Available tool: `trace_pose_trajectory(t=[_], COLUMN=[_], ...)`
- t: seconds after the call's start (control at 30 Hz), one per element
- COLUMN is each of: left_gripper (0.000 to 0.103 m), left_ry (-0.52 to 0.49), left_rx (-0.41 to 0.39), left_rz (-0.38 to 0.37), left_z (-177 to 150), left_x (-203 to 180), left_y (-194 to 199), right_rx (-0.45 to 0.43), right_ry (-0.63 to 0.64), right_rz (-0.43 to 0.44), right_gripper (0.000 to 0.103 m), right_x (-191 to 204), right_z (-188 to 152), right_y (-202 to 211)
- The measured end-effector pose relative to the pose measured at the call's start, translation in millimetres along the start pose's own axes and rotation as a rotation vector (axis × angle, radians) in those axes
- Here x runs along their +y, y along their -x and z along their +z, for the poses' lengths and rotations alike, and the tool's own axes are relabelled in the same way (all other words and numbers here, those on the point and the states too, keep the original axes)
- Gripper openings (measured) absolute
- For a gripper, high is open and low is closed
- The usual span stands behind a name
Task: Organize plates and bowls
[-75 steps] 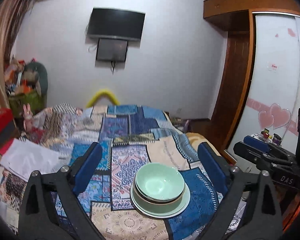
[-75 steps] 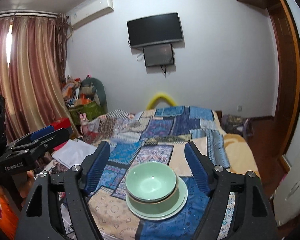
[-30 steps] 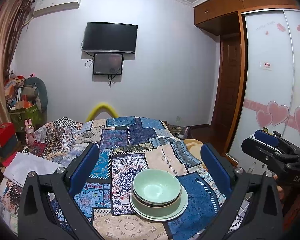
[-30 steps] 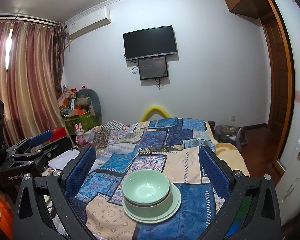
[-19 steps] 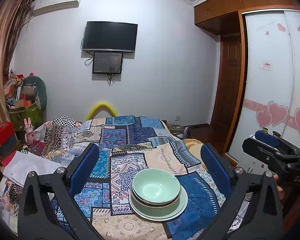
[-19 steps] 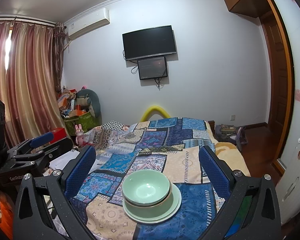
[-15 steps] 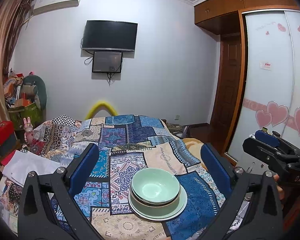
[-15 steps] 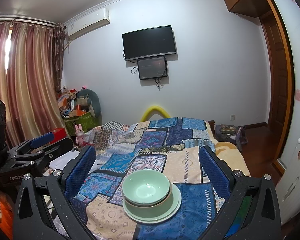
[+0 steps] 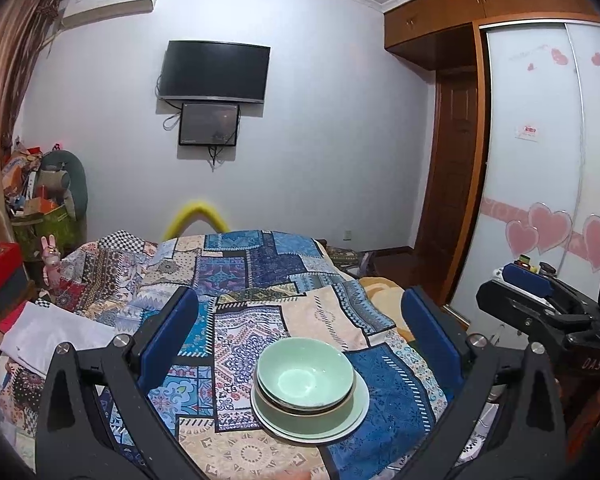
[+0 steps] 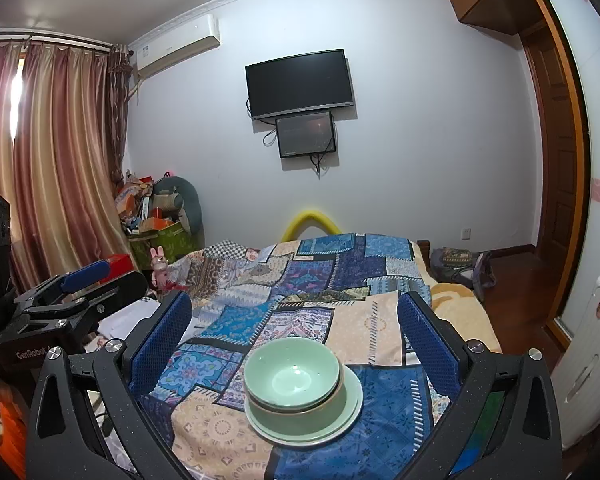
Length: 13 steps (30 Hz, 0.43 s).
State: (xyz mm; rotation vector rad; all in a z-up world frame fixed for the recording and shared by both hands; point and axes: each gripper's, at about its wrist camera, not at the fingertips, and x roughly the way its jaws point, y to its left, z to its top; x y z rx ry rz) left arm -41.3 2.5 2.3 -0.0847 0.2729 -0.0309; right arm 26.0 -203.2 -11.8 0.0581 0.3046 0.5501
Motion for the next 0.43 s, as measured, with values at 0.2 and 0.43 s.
trace_pose_trajectory(t=[0.2, 0.43], left_gripper=[0.103, 0.103], left_ry=[-0.002, 0.021], left_rx=[0.007, 0.016], left_rz=[-0.003, -0.018], left_z=[-0.2, 1.1], left_x=[-2.2, 2.7], left_y=[-1.8, -3.5], right_rx=[0.008, 0.019], right_ry=[0.0, 0.005], right_rz=[0.003, 0.005], right_gripper=[0.103, 0.103], right_x=[2.2, 4.3], right_z=[-0.7, -1.5], right_y=[-2.9, -7.9])
